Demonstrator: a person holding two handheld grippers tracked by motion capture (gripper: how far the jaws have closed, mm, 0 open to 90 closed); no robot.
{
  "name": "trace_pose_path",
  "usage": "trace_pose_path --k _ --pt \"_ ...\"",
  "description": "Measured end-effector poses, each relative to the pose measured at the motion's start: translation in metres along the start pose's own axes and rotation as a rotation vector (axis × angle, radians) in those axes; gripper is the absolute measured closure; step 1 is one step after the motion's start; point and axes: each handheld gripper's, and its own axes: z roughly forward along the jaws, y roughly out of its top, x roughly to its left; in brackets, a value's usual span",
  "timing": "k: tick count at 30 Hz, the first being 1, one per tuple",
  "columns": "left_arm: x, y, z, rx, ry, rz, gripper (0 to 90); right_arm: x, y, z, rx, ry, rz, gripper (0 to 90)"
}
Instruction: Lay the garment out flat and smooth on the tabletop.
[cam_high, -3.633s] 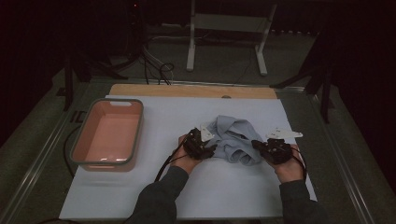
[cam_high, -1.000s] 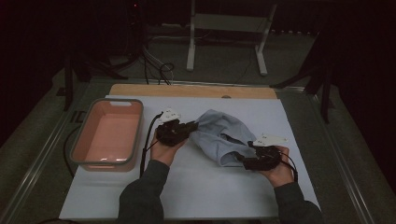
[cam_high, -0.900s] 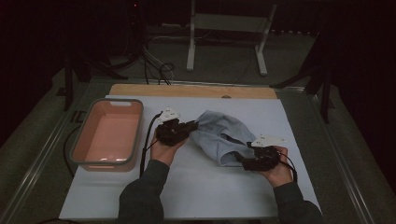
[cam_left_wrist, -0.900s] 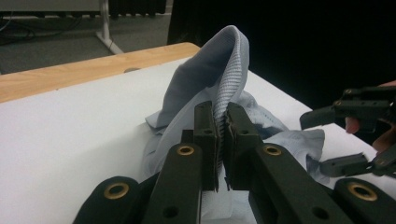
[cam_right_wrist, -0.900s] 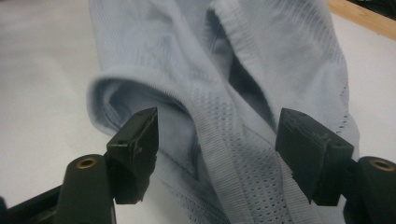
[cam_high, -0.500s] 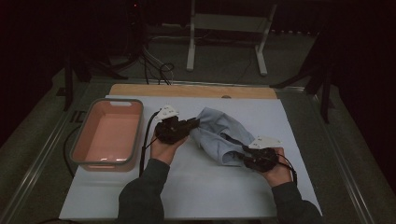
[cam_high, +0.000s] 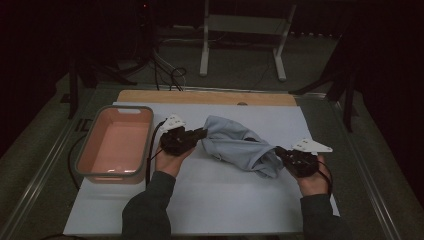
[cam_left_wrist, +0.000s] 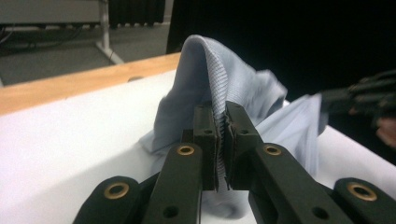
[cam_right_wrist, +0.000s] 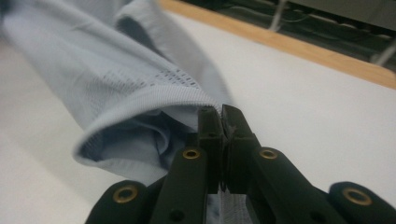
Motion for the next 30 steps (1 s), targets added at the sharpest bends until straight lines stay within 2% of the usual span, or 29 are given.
trace_pose_path --k 4,7,10,11,12,13,17,22,30 --pt "0.005 -0.007 0.005 0.022 0.006 -0.022 86.1 -0.008 -0.001 -0.004 -0.021 -0.018 0.044 88.2" --pt "0.002 -0.008 0.010 0.034 0.015 -0.011 83.1 -0.004 -0.001 0.000 -0.007 -0.013 0.030 88.2" --pt "0.001 -0.008 0.009 0.026 0.007 -0.007 75.6 0.000 -0.001 0.004 0.002 -0.015 0.016 88.2" --pt "0.001 -0.008 0.009 0.026 0.007 -0.007 70.3 0.000 -0.001 0.004 0.002 -0.015 0.016 88.2" --pt "0.001 -0.008 0.008 0.024 0.011 -0.018 70.3 0.001 0.000 0.004 0.003 -0.017 0.017 88.2" --pt "0.001 -0.008 0.008 0.027 0.012 -0.016 60.9 0.001 0.000 0.005 0.006 -0.013 0.019 88.2" --pt "-0.005 -0.011 0.008 0.037 0.043 -0.004 49.5 0.002 0.000 0.008 0.011 -0.007 0.014 88.1" --pt "-0.012 -0.016 0.009 0.037 0.059 -0.006 39.6 0.006 0.000 0.009 0.015 -0.001 0.007 87.9" --pt "-0.030 -0.030 0.009 0.054 0.049 0.023 39.2 0.006 0.001 0.011 0.015 0.000 0.009 87.7"
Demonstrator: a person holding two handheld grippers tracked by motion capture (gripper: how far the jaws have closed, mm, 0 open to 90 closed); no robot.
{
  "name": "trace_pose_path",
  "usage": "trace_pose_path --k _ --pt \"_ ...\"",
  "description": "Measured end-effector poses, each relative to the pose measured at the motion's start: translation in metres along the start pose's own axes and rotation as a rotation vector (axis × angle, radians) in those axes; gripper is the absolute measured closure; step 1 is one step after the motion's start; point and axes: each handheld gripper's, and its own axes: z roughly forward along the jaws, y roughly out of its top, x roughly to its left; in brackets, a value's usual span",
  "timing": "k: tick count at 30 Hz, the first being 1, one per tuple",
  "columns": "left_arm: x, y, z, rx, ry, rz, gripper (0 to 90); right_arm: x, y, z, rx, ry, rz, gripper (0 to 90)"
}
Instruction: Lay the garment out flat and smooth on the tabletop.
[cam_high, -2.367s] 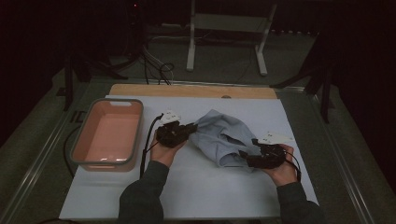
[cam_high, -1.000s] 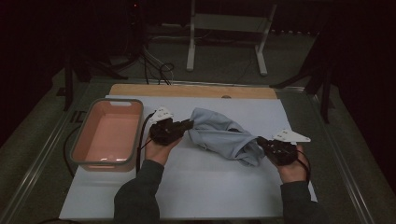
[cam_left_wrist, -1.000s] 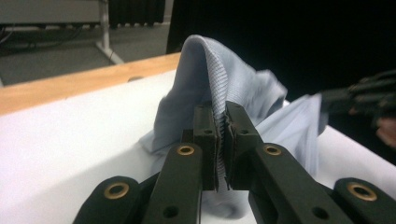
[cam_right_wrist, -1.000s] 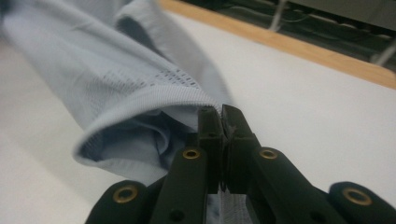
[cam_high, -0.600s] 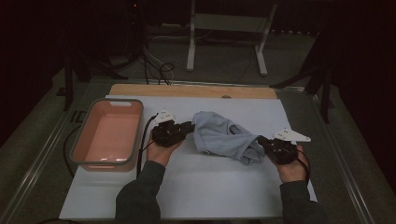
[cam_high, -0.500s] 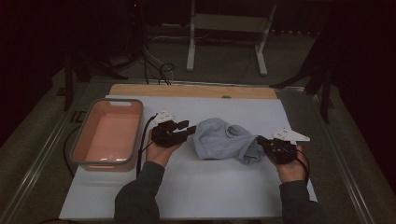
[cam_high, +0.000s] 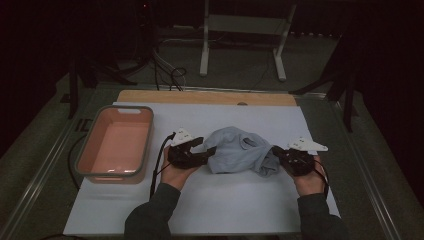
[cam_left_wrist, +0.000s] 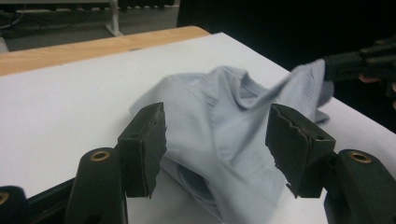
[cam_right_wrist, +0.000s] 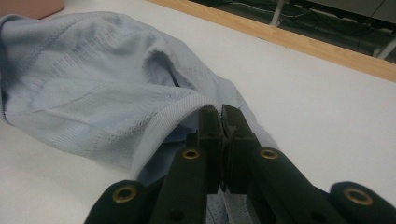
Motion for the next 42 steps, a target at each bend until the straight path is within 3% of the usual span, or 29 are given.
trace_pose_path --k 8,9,12,20,24,26,29,30,31,33,37,42 --pt "-0.009 -0.011 -0.001 0.032 0.021 0.029 37.7 0.000 0.000 0.000 -0.001 -0.005 0.006 87.7" --pt "-0.012 -0.020 -0.001 0.050 0.026 0.034 37.7 0.000 0.000 0.000 -0.001 -0.005 0.006 87.6" --pt "-0.012 -0.026 0.001 0.071 0.026 0.037 35.2 -0.002 0.000 0.000 0.001 -0.010 0.015 87.6" --pt "-0.018 -0.037 0.020 0.141 -0.035 0.043 41.1 -0.003 0.001 0.000 -0.007 -0.018 0.027 87.4" --pt "-0.018 -0.040 0.031 0.171 -0.075 0.045 51.3 -0.003 0.001 0.000 -0.007 -0.020 0.031 87.0" --pt "-0.015 -0.038 0.032 0.162 -0.099 0.030 65.1 -0.003 0.001 0.000 -0.004 -0.018 0.029 86.5" --pt "-0.012 -0.034 0.032 0.143 -0.123 -0.001 76.1 -0.002 0.001 0.001 0.002 -0.019 0.025 85.2" --pt "-0.007 -0.028 0.032 0.122 -0.132 -0.024 80.7 0.000 0.001 0.002 0.007 -0.023 0.015 77.5" --pt "-0.007 -0.028 0.032 0.122 -0.132 -0.024 81.9 0.000 0.001 0.002 0.007 -0.023 0.015 77.5" --pt "-0.005 -0.022 0.032 0.100 -0.135 -0.046 82.8 0.001 0.001 0.002 0.014 -0.014 0.006 66.9" --pt "-0.004 -0.013 0.035 0.071 -0.132 -0.064 83.3 0.004 0.003 0.000 0.005 0.012 -0.009 54.7" --pt "-0.001 -0.002 0.037 0.044 -0.126 -0.086 83.6 0.011 0.006 -0.002 -0.012 0.054 -0.027 47.5"
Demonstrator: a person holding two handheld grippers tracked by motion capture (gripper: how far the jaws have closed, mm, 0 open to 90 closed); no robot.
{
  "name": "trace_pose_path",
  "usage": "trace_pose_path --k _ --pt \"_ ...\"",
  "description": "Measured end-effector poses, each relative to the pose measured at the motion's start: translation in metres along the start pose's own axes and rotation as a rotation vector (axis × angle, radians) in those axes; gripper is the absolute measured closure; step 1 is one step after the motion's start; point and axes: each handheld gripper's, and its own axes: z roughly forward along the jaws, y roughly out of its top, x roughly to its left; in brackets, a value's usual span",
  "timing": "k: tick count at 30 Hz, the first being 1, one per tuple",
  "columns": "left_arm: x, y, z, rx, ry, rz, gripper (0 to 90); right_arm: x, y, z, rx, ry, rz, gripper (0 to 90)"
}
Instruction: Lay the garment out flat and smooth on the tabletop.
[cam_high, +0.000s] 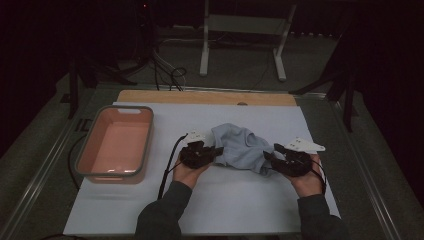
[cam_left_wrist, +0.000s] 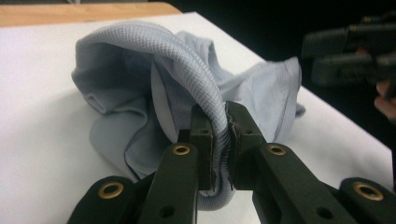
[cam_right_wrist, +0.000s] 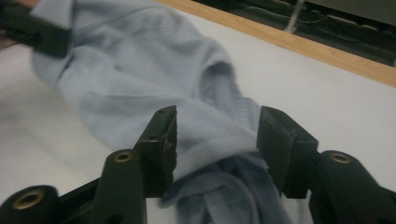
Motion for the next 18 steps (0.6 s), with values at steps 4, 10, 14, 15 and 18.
trace_pose_path --k 4,10,14,15,18 --pt "0.002 0.007 0.001 -0.012 0.001 -0.015 83.6 0.006 0.000 0.001 0.007 0.030 -0.009 43.3" --pt "0.005 0.014 0.001 -0.027 0.007 -0.027 83.7 0.012 0.000 0.004 0.018 0.064 -0.011 38.6" --pt "0.007 0.020 -0.001 -0.042 0.020 -0.037 83.9 0.014 -0.001 0.005 0.024 0.083 -0.016 38.1" --pt "0.008 0.022 -0.002 -0.050 0.020 -0.042 83.9 0.015 -0.001 0.005 0.026 0.089 -0.019 38.1" --pt "0.010 0.024 -0.003 -0.057 0.023 -0.051 83.9 0.016 -0.002 0.005 0.030 0.100 -0.020 38.1"
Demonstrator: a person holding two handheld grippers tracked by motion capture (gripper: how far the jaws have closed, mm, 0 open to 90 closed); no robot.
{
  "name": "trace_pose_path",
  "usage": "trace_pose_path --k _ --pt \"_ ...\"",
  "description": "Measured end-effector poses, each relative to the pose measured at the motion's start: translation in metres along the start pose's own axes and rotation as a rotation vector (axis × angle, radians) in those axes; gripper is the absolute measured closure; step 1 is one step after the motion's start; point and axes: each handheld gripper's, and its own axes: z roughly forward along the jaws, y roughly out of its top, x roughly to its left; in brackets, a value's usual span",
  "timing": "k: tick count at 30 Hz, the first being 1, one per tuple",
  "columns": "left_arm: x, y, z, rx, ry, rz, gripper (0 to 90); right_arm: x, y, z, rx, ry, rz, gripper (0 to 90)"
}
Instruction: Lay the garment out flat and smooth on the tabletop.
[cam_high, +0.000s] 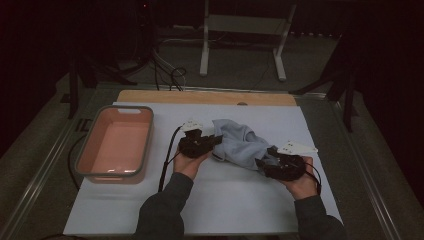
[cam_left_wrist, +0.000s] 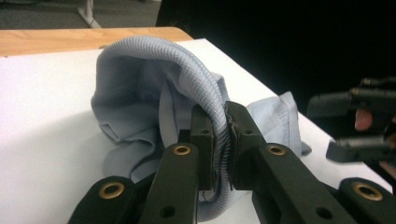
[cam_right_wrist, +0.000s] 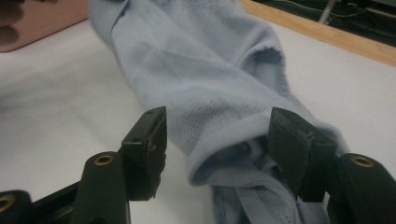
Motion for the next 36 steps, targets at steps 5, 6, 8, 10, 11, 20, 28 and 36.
trace_pose_path --k 5,6,8,10,11,20,28,36 --pt "0.002 0.006 -0.003 -0.023 0.009 -0.013 84.1 0.002 -0.002 0.001 0.009 0.019 -0.003 39.8" --pt "0.002 0.007 -0.004 -0.027 0.006 -0.014 84.1 0.003 -0.002 0.003 0.018 0.025 -0.004 40.4" --pt "0.002 0.008 -0.005 -0.034 0.014 -0.023 84.1 0.003 -0.003 0.004 0.022 0.028 -0.005 40.9" --pt "0.002 0.009 -0.005 -0.041 0.015 -0.026 84.2 0.005 -0.004 0.008 0.038 0.042 -0.006 41.5" --pt "0.002 0.010 -0.006 -0.043 0.014 -0.025 84.2 0.006 -0.004 0.009 0.044 0.047 -0.003 41.8" --pt "-0.002 0.012 -0.004 -0.049 0.007 -0.021 84.1 0.008 -0.007 0.026 0.073 0.061 0.023 54.7" --pt "-0.002 0.010 -0.003 -0.029 0.018 -0.010 82.9 0.005 -0.004 0.019 0.023 0.016 0.027 87.3" --pt "-0.003 0.003 -0.007 -0.012 0.058 0.026 67.9 0.002 -0.002 0.012 -0.017 -0.008 0.038 87.7"
